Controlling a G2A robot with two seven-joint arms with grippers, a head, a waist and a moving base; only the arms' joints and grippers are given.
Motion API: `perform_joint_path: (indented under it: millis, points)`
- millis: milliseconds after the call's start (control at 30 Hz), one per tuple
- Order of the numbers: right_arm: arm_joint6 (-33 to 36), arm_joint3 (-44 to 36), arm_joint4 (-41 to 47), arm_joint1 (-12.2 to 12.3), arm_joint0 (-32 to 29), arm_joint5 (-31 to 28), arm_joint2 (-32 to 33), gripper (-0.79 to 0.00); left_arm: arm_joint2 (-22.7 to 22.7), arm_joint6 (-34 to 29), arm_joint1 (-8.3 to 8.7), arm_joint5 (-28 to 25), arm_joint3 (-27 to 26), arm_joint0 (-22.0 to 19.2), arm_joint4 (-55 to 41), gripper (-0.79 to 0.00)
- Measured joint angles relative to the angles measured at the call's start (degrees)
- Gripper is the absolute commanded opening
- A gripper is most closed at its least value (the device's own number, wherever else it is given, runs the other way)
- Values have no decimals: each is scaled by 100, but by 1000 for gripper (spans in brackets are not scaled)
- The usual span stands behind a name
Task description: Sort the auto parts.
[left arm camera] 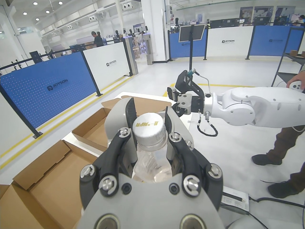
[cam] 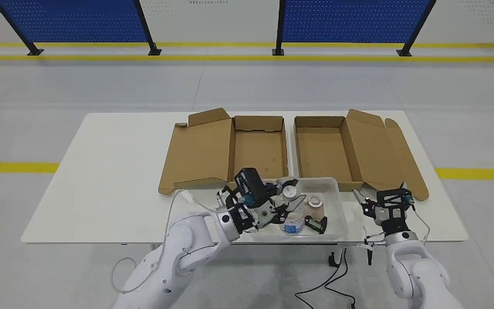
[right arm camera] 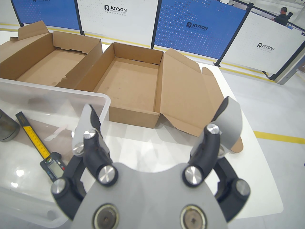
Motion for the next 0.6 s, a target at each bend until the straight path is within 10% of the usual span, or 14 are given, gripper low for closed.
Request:
perform_joint_path:
  millis: [600]
  points:
    - [0, 0, 0, 0, 0, 0, 0, 0, 1257, 1031, -756, 2430, 2860, -2660, 926, -785]
